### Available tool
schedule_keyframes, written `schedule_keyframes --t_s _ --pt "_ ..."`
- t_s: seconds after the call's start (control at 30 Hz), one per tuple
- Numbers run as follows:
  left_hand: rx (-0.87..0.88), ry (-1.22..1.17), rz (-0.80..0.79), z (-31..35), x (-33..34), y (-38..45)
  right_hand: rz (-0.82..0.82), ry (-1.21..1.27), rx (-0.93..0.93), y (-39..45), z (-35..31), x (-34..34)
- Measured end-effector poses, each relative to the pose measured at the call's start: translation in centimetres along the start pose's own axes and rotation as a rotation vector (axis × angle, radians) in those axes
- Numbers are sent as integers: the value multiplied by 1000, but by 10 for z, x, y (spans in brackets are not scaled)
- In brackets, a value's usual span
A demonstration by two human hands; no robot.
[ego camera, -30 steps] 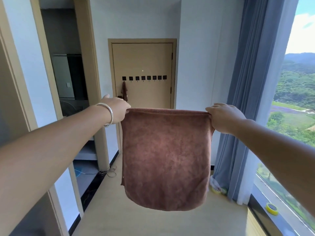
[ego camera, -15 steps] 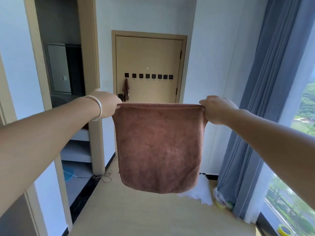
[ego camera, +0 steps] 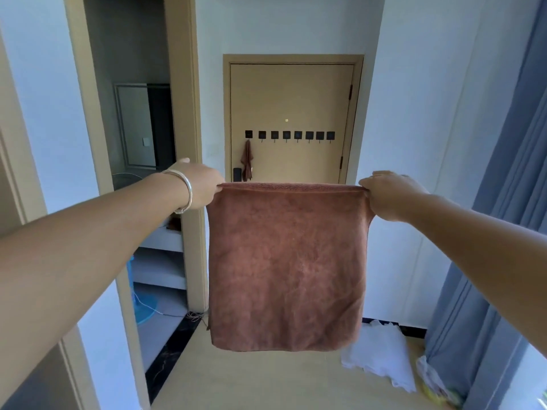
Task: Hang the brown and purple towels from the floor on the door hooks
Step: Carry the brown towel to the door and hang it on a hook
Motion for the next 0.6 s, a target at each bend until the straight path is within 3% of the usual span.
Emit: schedule_keyframes --t_s 0.3,0.6 --pt "-53 86 20 21 20 100 23 71 -7 98 49 72" --pt "-104 -3 58 59 30 222 39 96 -13 200 126 133"
Point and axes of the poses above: each hand's wrist, its own y-axis towards the middle knuckle, its own x-axis out of the palm, z = x × y, the point moved 5 cm from there along y, towards the middle knuckle, and after that the axes turned 9 degrees about -x, right-handed, at the moved point
